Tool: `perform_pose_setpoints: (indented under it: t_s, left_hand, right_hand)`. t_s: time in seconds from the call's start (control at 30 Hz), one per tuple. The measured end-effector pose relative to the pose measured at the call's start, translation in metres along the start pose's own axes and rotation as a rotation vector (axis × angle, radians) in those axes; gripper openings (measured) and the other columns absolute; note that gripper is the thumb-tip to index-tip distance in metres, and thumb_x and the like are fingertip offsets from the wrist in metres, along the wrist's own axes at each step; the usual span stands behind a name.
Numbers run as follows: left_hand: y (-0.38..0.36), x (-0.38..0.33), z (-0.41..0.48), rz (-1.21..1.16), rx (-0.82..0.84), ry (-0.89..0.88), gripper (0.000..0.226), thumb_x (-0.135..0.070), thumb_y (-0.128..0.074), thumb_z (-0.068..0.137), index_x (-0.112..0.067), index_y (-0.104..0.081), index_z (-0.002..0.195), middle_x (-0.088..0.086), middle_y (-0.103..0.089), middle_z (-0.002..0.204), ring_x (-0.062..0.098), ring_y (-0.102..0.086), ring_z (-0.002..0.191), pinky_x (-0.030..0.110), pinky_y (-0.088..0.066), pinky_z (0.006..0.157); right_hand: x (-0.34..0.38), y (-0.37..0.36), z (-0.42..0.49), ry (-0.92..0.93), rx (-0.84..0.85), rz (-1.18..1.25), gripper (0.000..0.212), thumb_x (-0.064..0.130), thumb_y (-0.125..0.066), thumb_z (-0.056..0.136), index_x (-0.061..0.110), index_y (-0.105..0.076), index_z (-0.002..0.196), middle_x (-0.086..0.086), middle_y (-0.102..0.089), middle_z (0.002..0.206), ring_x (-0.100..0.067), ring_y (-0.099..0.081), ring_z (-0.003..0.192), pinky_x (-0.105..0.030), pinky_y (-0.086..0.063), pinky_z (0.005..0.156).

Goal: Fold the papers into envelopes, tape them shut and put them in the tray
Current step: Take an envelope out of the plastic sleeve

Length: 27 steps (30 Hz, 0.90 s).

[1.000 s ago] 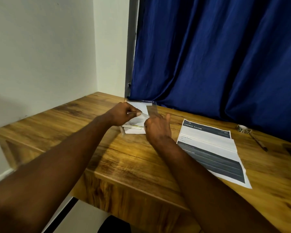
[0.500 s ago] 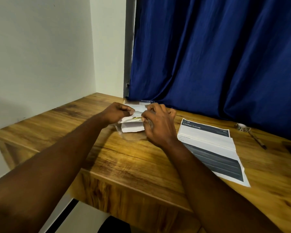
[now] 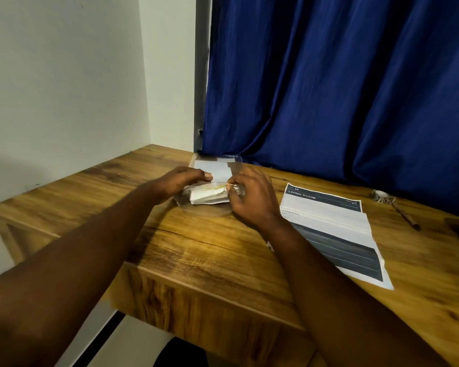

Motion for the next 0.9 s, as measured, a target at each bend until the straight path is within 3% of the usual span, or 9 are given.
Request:
perform_pose_setpoints:
  t_s: [0.03, 0.1, 0.23, 0.4, 0.53, 0.67, 0.8, 0.9]
  left_hand:
    - [-0.003, -0.001, -0.002, 0.022, 0.039, -0.015, 0.092, -0.085, -0.068, 0.066, -0.029, -0.065, 0.138, -0.004, -0.056, 0.143, 0.021, -0.052, 0.126, 0.043, -0.049, 0.1]
    - [-0.007, -0.005, -0.004, 0.052, 0.077, -0.048, 0.086, -0.079, -0.069, 0.073, -0.027, -0.062, 0.141, -0.011, -0.054, 0.139, 0.017, -0.05, 0.124, 0.041, -0.046, 0.102]
    - [-0.01, -0.008, -0.001, 0.116, 0.029, -0.088, 0.078, -0.049, -0.082, 0.072, -0.021, -0.06, 0.141, -0.018, -0.061, 0.114, 0.005, -0.057, 0.104, 0.02, -0.049, 0.079]
    - [-0.009, -0.001, 0.002, 0.147, -0.091, -0.141, 0.039, -0.03, -0.085, 0.083, -0.02, -0.071, 0.119, -0.008, -0.072, 0.106, 0.014, -0.067, 0.1, 0.025, -0.052, 0.078]
    - [-0.014, 0.0, -0.001, 0.197, -0.047, -0.181, 0.032, -0.032, -0.086, 0.083, -0.028, -0.074, 0.113, -0.011, -0.074, 0.107, 0.01, -0.067, 0.103, 0.025, -0.051, 0.082]
    - [-0.016, -0.002, -0.003, 0.205, -0.028, -0.24, 0.033, -0.04, -0.088, 0.079, -0.027, -0.08, 0.108, -0.015, -0.078, 0.103, 0.003, -0.069, 0.1, 0.028, -0.051, 0.091]
    - [-0.015, -0.002, -0.005, 0.189, -0.03, -0.253, 0.032, -0.039, -0.087, 0.08, -0.026, -0.08, 0.109, -0.015, -0.078, 0.102, 0.0, -0.069, 0.098, 0.027, -0.051, 0.087]
    - [-0.012, 0.004, -0.001, 0.201, -0.027, -0.229, 0.03, -0.035, -0.085, 0.083, -0.027, -0.079, 0.112, -0.016, -0.077, 0.109, 0.0, -0.067, 0.106, 0.031, -0.05, 0.095]
  right_hand:
    - [-0.002, -0.002, -0.001, -0.03, 0.018, 0.015, 0.012, 0.028, -0.069, 0.095, 0.024, -0.076, 0.105, 0.009, -0.066, 0.106, -0.01, -0.053, 0.102, -0.043, -0.046, 0.099]
    - [-0.006, -0.004, -0.002, -0.087, 0.025, 0.059, 0.011, 0.026, -0.071, 0.095, 0.026, -0.078, 0.104, 0.011, -0.071, 0.103, -0.008, -0.057, 0.098, -0.045, -0.046, 0.101]
    - [-0.01, -0.006, 0.001, -0.172, 0.004, 0.133, 0.016, 0.027, -0.073, 0.097, 0.024, -0.08, 0.111, 0.011, -0.076, 0.104, -0.008, -0.063, 0.095, -0.049, -0.053, 0.097]
    - [-0.015, -0.013, -0.001, -0.19, 0.067, 0.146, 0.022, 0.029, -0.071, 0.097, 0.025, -0.078, 0.118, 0.012, -0.076, 0.107, -0.009, -0.063, 0.102, -0.05, -0.052, 0.101]
    - [-0.004, -0.011, 0.0, -0.077, 0.135, 0.0, 0.026, 0.041, -0.074, 0.094, 0.035, -0.074, 0.12, 0.016, -0.063, 0.107, -0.006, -0.051, 0.104, -0.039, -0.036, 0.098]
    - [0.013, -0.015, 0.004, 0.029, 0.184, -0.169, 0.023, 0.037, -0.07, 0.099, 0.032, -0.076, 0.12, 0.012, -0.071, 0.113, -0.012, -0.054, 0.111, -0.04, -0.032, 0.095]
    - [0.016, -0.012, 0.006, -0.032, 0.146, -0.188, 0.015, 0.033, -0.074, 0.097, 0.03, -0.078, 0.111, 0.011, -0.073, 0.11, -0.013, -0.055, 0.11, -0.04, -0.03, 0.095]
    - [0.013, -0.01, 0.006, -0.073, 0.144, -0.173, 0.007, 0.028, -0.076, 0.094, 0.029, -0.078, 0.101, 0.011, -0.074, 0.104, -0.012, -0.055, 0.107, -0.039, -0.03, 0.094]
Point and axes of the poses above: each hand's wrist, its own z-axis towards the middle knuckle, its own y-axis out of the back of the hand, x = y × z, the point moved 5 cm from there along z, towards the middle knuckle
